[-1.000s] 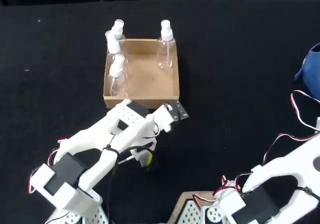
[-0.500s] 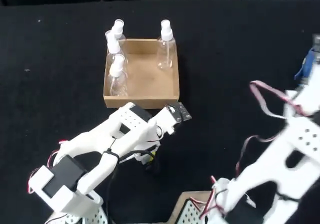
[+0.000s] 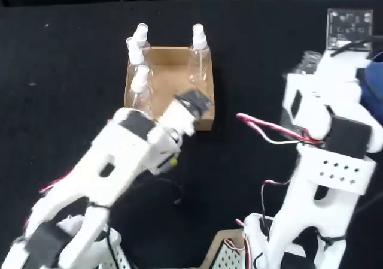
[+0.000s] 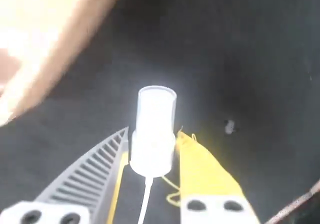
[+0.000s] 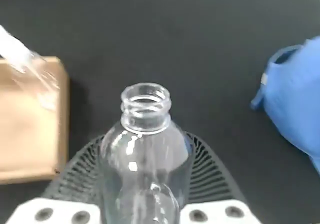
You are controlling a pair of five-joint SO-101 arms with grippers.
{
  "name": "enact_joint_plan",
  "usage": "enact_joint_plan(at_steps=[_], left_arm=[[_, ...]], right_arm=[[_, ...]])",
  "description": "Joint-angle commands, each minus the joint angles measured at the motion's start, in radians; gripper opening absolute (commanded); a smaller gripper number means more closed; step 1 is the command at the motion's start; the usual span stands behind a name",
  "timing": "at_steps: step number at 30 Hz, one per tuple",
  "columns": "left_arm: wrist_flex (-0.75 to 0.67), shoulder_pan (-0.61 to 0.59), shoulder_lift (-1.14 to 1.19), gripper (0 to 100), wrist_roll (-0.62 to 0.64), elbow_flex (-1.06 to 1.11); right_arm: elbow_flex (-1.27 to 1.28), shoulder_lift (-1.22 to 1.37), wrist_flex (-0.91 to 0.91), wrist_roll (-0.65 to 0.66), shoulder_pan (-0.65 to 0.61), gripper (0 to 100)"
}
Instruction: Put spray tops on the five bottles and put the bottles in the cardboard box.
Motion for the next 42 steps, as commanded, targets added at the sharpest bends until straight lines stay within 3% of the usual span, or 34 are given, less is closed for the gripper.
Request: enact_joint_plan(at_steps=[1, 6, 10, 14, 18, 24, 30, 42], left_arm=[[0.020, -0.102, -0.114, 3, 0.011, -0.058], [0.160, -0.174, -0.153, 3, 0.011, -0.197], [0.249, -0.294, -0.161, 3, 0.009, -0.280], [0.247, -0.423, -0.153, 3, 0.040, -0.420], [0.158, -0.476, -0.155, 3, 0.212, -0.608], [0.095, -0.473, -0.152, 3, 0.393, -0.869], [-0.018, -0.363, -0.152, 3, 0.525, -0.897], [-0.129, -0.168, -0.160, 3, 0.601, -0.895]], right_arm=[[-0.047, -0.031, -0.084, -0.055, -0.100, 1.1], [0.027, -0.059, -0.186, -0.153, -0.206, 1.1], [0.151, -0.142, -0.238, -0.157, -0.262, 1.1], [0.309, -0.185, -0.356, -0.164, -0.339, 1.0], [0.472, -0.223, -0.483, -0.166, -0.440, 1.0], [0.677, -0.372, -0.624, -0.186, -0.532, 1.0], [0.820, -0.426, -0.724, -0.186, -0.640, 1.0], [1.018, -0.426, -1.025, -0.192, -0.671, 1.0]])
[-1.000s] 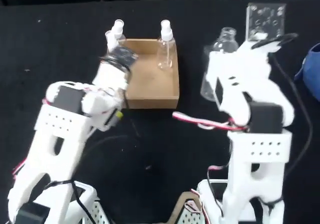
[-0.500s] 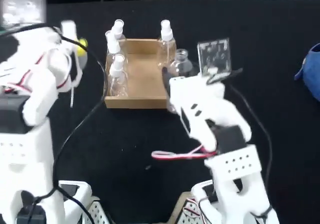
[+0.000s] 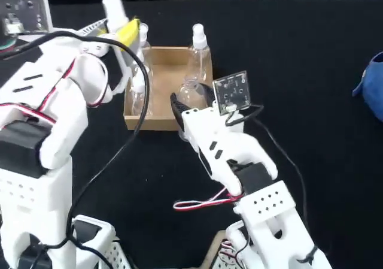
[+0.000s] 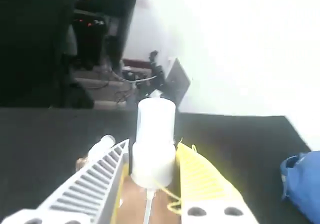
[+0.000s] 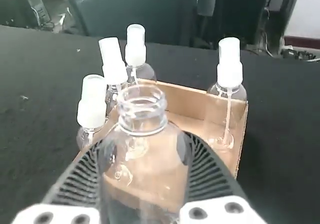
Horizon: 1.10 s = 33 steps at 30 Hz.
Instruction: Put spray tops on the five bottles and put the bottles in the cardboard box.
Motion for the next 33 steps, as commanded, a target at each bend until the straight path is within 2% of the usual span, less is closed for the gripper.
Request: enact_joint_plan(at_steps=[1, 6, 19, 25, 33], left_arm=[[-0.048, 0.068, -0.023, 3, 0.011, -0.050], [-0.152, 0.130, -0.031, 3, 0.009, 0.004], [-0.381, 0.165, -0.031, 3, 0.011, 0.209], [-0.402, 0.234, -0.032, 3, 0.017, 0.260], [-0.402, 0.232, -0.026, 3, 0.017, 0.269]], right_arm=[[0.015, -0.036, -0.074, -0.008, -0.035, 1.0], [0.041, -0.036, -0.080, -0.005, -0.035, 1.0], [0.056, -0.036, -0.080, 0.002, -0.031, 1.1], [0.056, -0.035, -0.080, 0.002, -0.031, 1.1], [0.058, -0.036, -0.080, 0.002, -0.031, 1.1]])
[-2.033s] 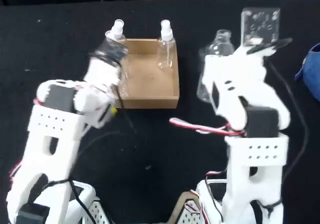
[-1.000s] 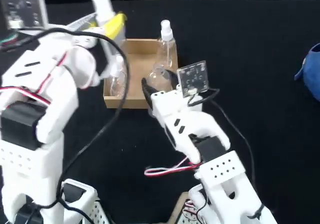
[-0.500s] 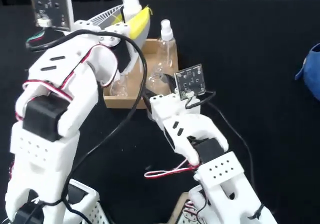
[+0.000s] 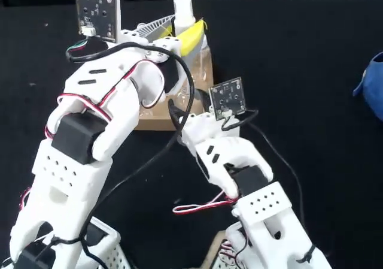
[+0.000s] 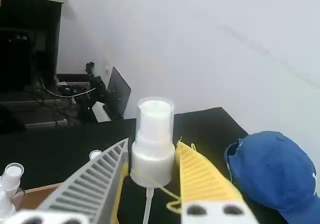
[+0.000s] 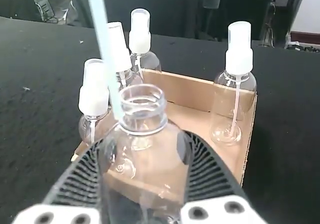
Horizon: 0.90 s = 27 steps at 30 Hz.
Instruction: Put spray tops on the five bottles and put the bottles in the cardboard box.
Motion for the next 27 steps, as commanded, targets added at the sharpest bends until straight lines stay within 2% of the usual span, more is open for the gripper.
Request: enact_joint_plan(at_steps=[1, 8, 20, 23, 27], left_arm=[[-0.028, 0.008, -0.020, 3, 0.009, -0.007], [-0.140, -0.030, -0.028, 3, 0.011, 0.024], [-0.130, -0.033, -0.017, 3, 0.011, 0.070], [-0.129, 0.012, -0.020, 3, 0.011, 0.099], [-0.032, 0.059, -0.048, 3, 0.011, 0.151]], right_arm=[[-0.007, -0.038, -0.035, 0.003, -0.011, 1.1], [-0.007, -0.036, -0.035, 0.003, -0.011, 1.1], [-0.010, -0.041, -0.035, 0.003, -0.009, 1.1], [-0.015, -0.041, -0.035, 0.003, -0.009, 1.1], [-0.002, -0.042, -0.087, 0.003, -0.008, 1.1]])
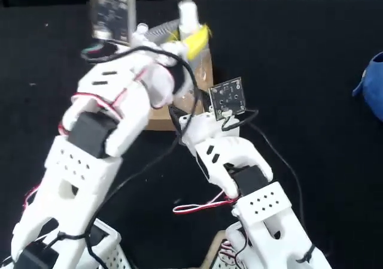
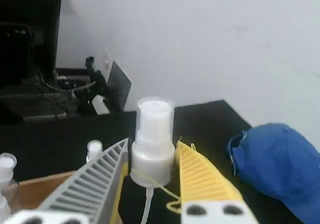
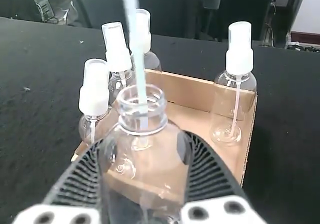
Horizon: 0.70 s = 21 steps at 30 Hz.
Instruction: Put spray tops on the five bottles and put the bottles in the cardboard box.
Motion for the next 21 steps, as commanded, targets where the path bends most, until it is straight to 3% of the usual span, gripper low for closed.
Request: enact_joint_plan(at_steps=[1, 14, 21], left_arm=[[0.063, 0.036, -0.046, 3, 0.011, 0.004], [0.044, 0.015, -0.144, 5, 0.005, 0.231], [0.048, -0.001, -0.270, 36, 0.012, 0.295]], right_arm=[[0.008, -0.042, -0.083, 0.003, -0.006, 1.1], [0.082, -0.042, -0.184, 0.002, -0.008, 1.0], [0.081, -0.042, -0.181, 0.002, -0.009, 1.0]])
